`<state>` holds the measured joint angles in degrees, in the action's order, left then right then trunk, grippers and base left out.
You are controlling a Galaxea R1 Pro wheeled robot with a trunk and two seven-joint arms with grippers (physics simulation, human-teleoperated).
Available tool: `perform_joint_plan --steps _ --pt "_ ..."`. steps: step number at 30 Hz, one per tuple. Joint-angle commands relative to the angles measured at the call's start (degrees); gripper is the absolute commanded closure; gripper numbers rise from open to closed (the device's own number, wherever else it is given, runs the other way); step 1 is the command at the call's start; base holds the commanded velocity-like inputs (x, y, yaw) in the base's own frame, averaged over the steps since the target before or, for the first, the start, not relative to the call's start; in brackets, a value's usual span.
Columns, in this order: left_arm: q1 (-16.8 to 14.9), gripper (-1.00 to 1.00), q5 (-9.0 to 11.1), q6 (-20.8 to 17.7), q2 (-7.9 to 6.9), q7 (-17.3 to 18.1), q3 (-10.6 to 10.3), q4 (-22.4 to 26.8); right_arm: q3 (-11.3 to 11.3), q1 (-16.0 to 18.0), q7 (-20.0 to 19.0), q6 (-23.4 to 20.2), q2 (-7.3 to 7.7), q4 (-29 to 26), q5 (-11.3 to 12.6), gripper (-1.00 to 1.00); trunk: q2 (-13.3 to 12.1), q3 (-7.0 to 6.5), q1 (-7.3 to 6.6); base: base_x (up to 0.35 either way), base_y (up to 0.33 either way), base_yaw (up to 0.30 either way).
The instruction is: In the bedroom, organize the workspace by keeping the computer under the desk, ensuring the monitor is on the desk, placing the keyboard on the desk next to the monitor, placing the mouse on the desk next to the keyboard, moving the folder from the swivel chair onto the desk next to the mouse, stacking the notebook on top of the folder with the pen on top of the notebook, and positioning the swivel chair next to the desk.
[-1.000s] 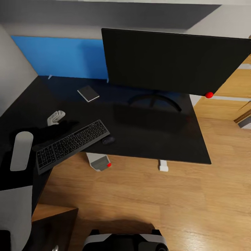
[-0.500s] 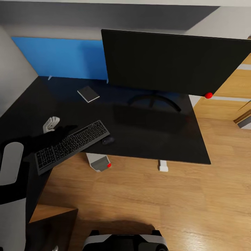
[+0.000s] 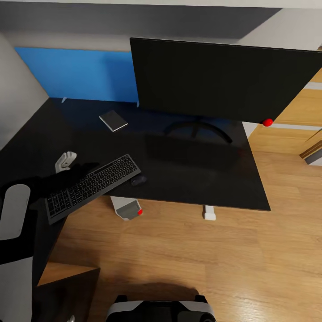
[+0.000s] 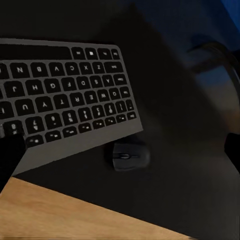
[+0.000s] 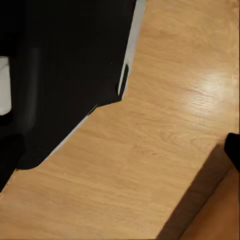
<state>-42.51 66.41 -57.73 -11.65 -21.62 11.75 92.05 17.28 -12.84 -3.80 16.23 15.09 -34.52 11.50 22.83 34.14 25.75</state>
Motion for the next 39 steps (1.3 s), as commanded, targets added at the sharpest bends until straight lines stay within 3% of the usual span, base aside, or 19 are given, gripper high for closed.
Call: perform_joint_plan --steps 1,2,4,11,16,19,22,31,39 --pt "0.2 -1.00 0.6 -0.2 -0.01 -0.5 0.1 0.1 -1.1 0.4 -0.1 0.4 0.03 -0.8 1.2 -1.00 0.1 0.07 0.03 0.000 0.000 0.000" --pt "0.6 -1.00 0.6 -0.2 -0.02 -0.4 0.1 0.1 -3.0 0.9 -0.1 0.7 0.00 -2.2 2.0 -1.00 0.1 0.07 0.03 -0.013 -0.008 0.000" --pt "1.1 -1.00 0.6 -0.2 -0.06 -0.3 0.2 0.1 -4.8 1.3 0.0 0.7 -0.03 -4.8 2.8 -1.00 0.1 0.07 0.03 -0.084 -0.056 0.000" --pt "1.5 -1.00 0.6 -0.2 -0.05 -0.3 0.1 0.1 -6.5 1.4 0.0 0.2 -0.06 -11.3 3.7 -1.00 0.1 -0.13 0.03 -0.170 -0.094 0.000" --pt "1.4 -1.00 0.7 -0.2 0.04 -0.2 0.1 0.1 -6.9 1.4 0.0 -6.8 -0.03 -16.3 3.9 -1.00 0.1 -0.54 0.03 -0.037 -0.017 0.000" --pt "1.2 -1.00 0.7 -0.2 0.29 -0.2 0.1 0.1 -7.2 1.7 0.0 -13.4 0.05 -21.0 3.9 -1.00 0.1 -0.82 0.03 -0.011 -0.005 -0.031" --pt "1.2 -1.00 0.7 -0.2 0.49 -0.2 0.1 0.1 -8.7 1.7 0.0 -17.8 -0.01 -25.8 3.9 -1.00 0.1 -1.10 0.03 -0.005 -0.002 -0.073" --pt "1.8 -1.00 1.2 -0.2 0.76 -0.1 -0.2 0.1 -11.0 1.7 0.1 -22.7 -0.06 -35.1 3.5 -1.00 0.1 -1.95 0.03 -0.001 -0.001 -0.113" --pt "2.3 -1.00 1.5 -0.1 0.85 -0.1 -0.5 0.1 -10.9 1.9 0.6 -33.4 -0.50 -44.6 3.5 -1.00 0.1 -2.71 0.03 0.000 0.000 -0.128"
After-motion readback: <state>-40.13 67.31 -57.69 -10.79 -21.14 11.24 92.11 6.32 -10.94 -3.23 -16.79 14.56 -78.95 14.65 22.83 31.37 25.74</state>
